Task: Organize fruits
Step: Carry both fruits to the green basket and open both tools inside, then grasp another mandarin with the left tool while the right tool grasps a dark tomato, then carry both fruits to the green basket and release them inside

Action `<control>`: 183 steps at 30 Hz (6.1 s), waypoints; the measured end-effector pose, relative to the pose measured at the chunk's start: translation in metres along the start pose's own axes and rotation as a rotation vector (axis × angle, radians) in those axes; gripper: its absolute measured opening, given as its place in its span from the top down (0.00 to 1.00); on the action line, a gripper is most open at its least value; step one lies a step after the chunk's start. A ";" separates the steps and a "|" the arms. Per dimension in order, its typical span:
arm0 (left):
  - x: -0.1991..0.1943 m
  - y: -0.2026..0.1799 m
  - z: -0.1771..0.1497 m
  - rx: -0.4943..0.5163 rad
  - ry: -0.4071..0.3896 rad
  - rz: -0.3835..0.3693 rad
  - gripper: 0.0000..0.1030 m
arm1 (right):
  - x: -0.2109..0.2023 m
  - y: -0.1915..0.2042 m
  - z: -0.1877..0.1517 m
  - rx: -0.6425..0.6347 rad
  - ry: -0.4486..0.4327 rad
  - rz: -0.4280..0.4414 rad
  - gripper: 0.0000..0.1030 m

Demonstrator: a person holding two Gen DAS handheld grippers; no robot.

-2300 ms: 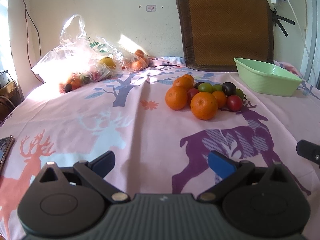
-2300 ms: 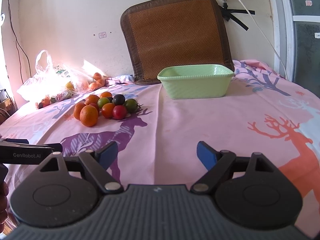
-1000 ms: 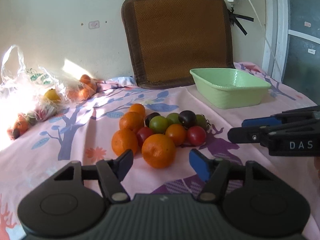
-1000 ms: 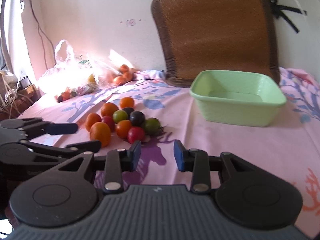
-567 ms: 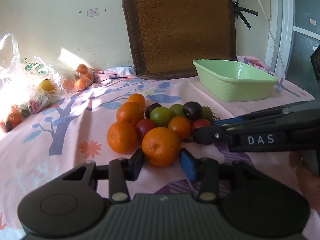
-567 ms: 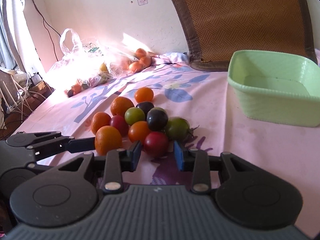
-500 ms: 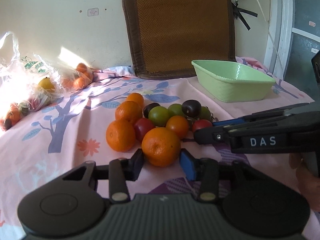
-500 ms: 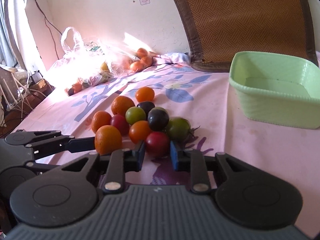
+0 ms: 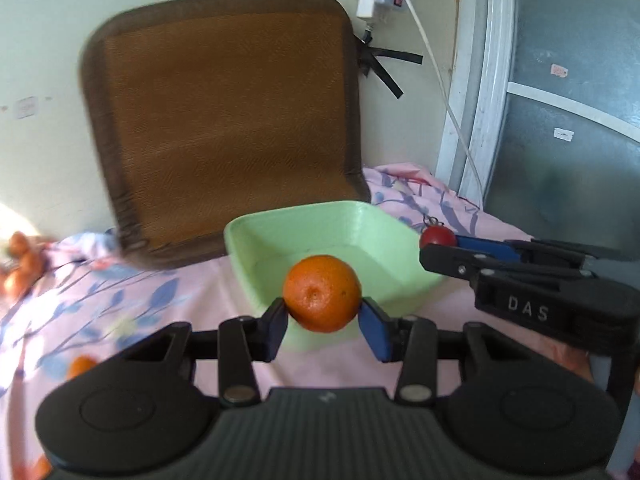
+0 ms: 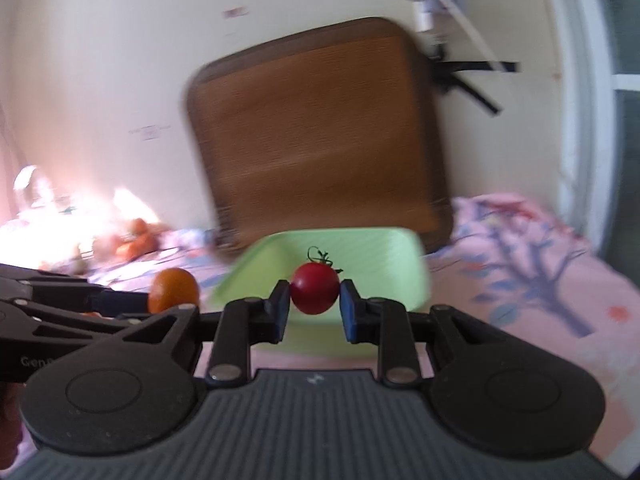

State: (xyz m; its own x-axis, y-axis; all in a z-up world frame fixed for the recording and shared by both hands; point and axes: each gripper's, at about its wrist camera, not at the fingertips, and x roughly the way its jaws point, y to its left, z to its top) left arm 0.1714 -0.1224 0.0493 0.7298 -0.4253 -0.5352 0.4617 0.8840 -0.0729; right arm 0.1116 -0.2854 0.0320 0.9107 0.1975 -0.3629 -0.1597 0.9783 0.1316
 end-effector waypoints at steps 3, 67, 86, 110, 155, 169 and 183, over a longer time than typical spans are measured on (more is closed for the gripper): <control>0.030 -0.006 0.011 -0.012 0.030 -0.005 0.61 | 0.016 -0.021 0.002 -0.002 0.011 -0.047 0.71; -0.132 0.103 -0.127 -0.242 0.023 0.076 0.65 | -0.017 0.116 -0.047 -0.087 0.149 0.278 0.77; -0.126 0.031 -0.123 -0.090 0.042 0.052 0.54 | -0.057 0.091 -0.080 -0.073 0.168 0.189 0.75; -0.122 0.011 -0.137 -0.047 0.078 0.076 0.65 | -0.059 0.093 -0.085 -0.090 0.170 0.203 0.75; 0.043 0.008 0.015 0.014 -0.019 0.102 0.64 | 0.018 -0.005 -0.007 -0.007 -0.036 -0.099 0.77; 0.043 -0.002 0.003 0.008 -0.026 0.155 0.48 | 0.025 -0.004 -0.017 -0.055 -0.043 -0.132 0.56; -0.118 0.039 -0.080 0.046 -0.154 0.287 0.33 | -0.018 0.010 -0.024 0.034 -0.069 -0.008 0.54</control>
State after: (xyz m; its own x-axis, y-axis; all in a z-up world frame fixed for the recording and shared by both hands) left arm 0.0630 -0.0225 0.0426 0.8995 -0.1876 -0.3945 0.2459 0.9639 0.1023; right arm 0.0840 -0.2778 0.0177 0.9362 0.1839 -0.2996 -0.1405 0.9770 0.1606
